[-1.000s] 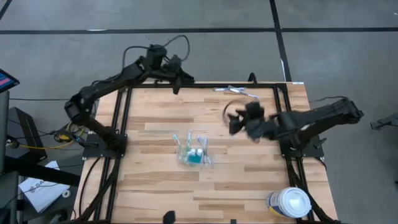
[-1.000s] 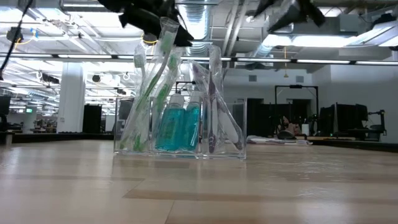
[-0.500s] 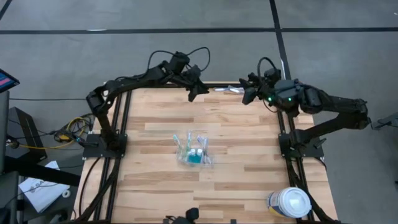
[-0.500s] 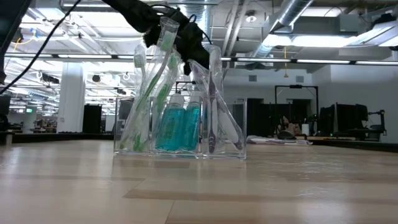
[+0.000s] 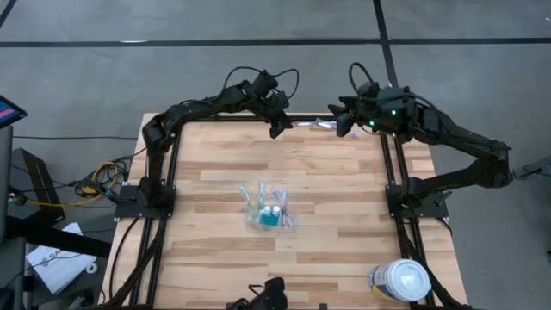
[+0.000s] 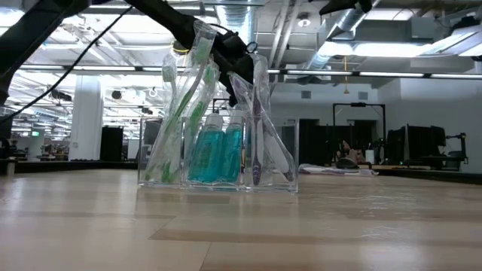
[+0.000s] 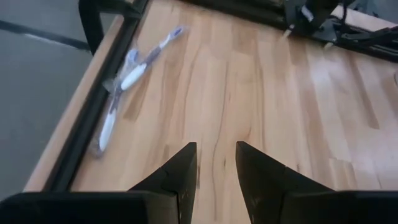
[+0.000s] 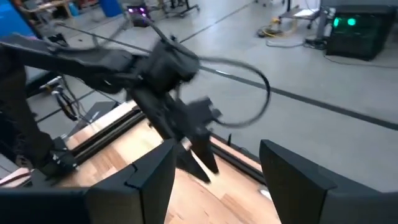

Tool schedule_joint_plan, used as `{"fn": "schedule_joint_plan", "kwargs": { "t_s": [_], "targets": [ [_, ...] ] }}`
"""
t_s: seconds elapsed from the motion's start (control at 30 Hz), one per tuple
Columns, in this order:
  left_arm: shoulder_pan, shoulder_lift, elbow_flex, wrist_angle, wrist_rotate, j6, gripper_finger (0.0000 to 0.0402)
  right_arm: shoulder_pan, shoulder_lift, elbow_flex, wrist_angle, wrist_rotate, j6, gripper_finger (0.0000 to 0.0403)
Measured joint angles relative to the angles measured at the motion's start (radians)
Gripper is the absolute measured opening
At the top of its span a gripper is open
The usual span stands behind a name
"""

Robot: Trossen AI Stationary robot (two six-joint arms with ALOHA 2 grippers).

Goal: Pick & Place toothbrushing station
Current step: Put the purple toothbrush into the transparent organizer

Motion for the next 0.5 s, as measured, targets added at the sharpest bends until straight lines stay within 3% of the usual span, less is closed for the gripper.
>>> {"fn": "schedule_joint_plan", "kwargs": {
  "t_s": [0.17, 0.33, 0.5],
  "targets": [
    [-0.002, 0.06, 0.01, 0.005, -0.005, -0.063, 0.0106, -0.054, 0.0, 0.0, 0.018, -0.077, -0.019, 0.0221],
    [-0.002, 0.046, 0.01, 0.029, -0.003, -0.1, 0.0106, -0.165, 0.05, -0.001, -0.313, -0.032, 0.047, 0.0221],
    [0.011, -0.019, 0.012, 0.093, 0.004, -0.085, 0.0106, -0.296, 0.14, -0.001, -0.4, -0.133, 0.008, 0.0221]
  ]
}}
